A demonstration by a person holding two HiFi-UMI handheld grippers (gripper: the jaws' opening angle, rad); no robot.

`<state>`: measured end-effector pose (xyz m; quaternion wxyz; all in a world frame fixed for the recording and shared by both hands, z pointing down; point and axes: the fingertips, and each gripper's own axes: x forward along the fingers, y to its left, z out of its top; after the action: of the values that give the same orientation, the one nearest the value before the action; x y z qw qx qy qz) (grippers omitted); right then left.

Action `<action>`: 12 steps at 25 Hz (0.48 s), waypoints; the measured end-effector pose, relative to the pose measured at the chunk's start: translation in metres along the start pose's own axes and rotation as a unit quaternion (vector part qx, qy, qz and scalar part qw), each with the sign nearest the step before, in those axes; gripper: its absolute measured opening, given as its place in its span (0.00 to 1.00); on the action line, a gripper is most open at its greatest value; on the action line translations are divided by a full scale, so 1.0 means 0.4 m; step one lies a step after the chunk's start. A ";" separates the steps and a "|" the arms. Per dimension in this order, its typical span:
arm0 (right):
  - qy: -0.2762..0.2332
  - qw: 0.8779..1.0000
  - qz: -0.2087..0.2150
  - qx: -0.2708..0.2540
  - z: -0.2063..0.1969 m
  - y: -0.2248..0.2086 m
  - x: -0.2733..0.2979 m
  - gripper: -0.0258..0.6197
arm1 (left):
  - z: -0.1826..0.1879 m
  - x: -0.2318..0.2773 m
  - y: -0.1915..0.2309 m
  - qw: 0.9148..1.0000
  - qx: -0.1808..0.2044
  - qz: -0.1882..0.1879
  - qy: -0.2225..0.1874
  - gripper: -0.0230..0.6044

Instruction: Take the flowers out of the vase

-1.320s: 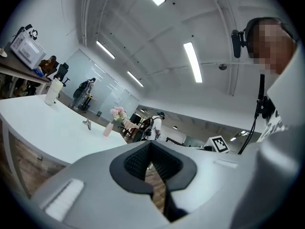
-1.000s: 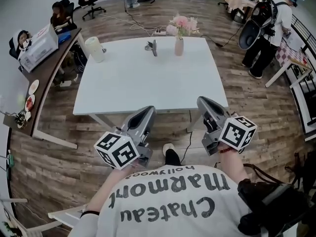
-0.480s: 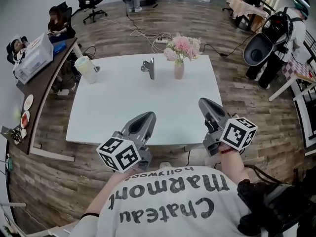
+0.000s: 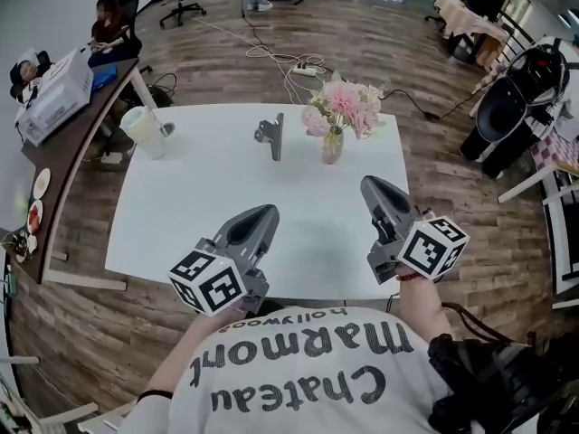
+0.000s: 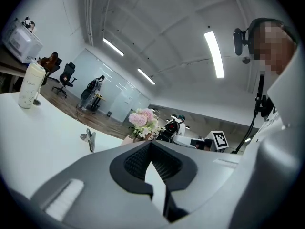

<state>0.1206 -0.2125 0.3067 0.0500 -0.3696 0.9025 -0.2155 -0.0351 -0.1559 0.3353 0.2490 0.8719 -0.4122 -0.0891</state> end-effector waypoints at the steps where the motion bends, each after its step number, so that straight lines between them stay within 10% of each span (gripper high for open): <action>1: 0.006 1.000 -0.004 -0.005 -0.009 -0.011 0.017 0.06 | 0.005 0.006 0.018 1.000 0.000 0.007 0.002 0.05; 12: 0.065 0.997 -0.039 -0.010 -0.118 -0.141 0.136 0.06 | -0.053 0.086 0.149 0.998 -0.029 0.043 0.036 0.05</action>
<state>0.1059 -0.2690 0.3769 -0.0208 -0.3899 0.8910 -0.2314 -0.0453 -0.2063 0.3855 0.2925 0.8483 -0.4373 -0.0594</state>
